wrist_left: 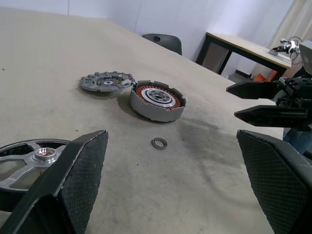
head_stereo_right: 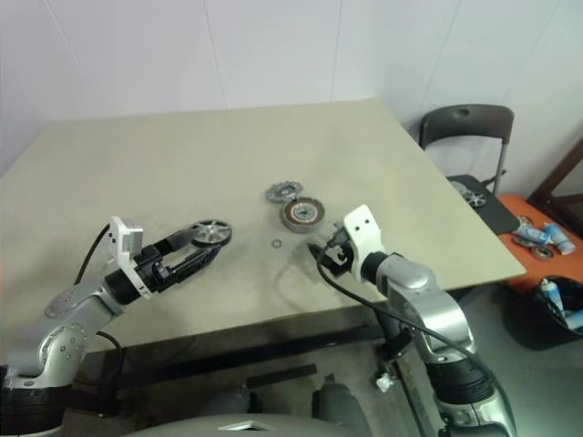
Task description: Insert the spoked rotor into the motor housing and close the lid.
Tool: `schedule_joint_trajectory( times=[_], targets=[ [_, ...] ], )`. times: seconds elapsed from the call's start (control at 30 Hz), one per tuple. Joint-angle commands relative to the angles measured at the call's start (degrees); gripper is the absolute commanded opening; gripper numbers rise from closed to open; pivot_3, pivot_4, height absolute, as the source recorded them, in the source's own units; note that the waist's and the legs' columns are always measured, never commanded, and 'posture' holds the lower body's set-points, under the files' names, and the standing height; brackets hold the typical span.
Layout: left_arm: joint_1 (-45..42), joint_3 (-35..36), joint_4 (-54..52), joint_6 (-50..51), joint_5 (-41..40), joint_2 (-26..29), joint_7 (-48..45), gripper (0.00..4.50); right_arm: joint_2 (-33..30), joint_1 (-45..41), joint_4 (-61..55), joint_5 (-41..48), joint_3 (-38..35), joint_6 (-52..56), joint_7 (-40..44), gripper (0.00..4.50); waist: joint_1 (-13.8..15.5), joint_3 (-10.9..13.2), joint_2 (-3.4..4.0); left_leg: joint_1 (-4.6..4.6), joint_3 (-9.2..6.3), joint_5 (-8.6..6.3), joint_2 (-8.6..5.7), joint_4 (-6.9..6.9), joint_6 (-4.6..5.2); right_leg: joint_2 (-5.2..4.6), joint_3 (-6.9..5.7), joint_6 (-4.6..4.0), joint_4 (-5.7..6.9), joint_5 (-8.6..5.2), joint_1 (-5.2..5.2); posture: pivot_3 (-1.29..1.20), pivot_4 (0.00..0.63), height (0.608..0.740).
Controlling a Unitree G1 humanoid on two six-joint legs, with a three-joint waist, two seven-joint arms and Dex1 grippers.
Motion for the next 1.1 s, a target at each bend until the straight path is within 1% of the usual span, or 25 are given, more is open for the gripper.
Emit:
schedule_joint_trajectory(
  times=[0.03,0.87,1.0,1.1],
  targets=[
    [-1.33,-0.17,-0.37,-1.23,0.48,-0.06,-0.81,4.48,0.3,-0.61,-2.25,-0.32,-1.02,-0.72,-0.39,4.07,0.0,0.0,0.0,0.0,0.0,0.0,0.0,0.0,0.0,0.0,0.0,0.0,0.0,0.0,0.0,0.0,0.0,0.74],
    [-2.19,0.12,1.02,-1.05,1.21,-0.39,-2.08,4.48,0.72,-0.73,-2.59,-0.62,-0.84,-0.59,-0.62,4.07,0.0,0.0,0.0,0.01,0.0,0.0,0.0,0.03,0.0,0.0,0.0,0.02,0.03,0.01,0.01,0.0,0.0,0.74],
    [-2.84,0.11,1.79,-1.13,1.46,-0.25,-2.25,4.48,0.77,-2.33,-1.51,-1.17,0.08,-1.28,0.03,4.07,0.0,0.0,0.0,0.01,0.0,0.0,0.0,0.03,0.0,0.0,0.0,0.02,0.04,0.01,0.01,0.0,0.0,0.74],
    [-3.47,0.33,2.01,-1.28,1.55,-0.28,-2.25,4.48,0.06,-5.94,1.38,-2.52,1.66,-2.66,2.16,4.07,-0.16,0.0,0.0,0.02,0.01,0.0,0.0,0.07,0.0,0.0,0.0,0.02,0.08,0.01,0.01,0.0,0.0,0.74]
  ],
)
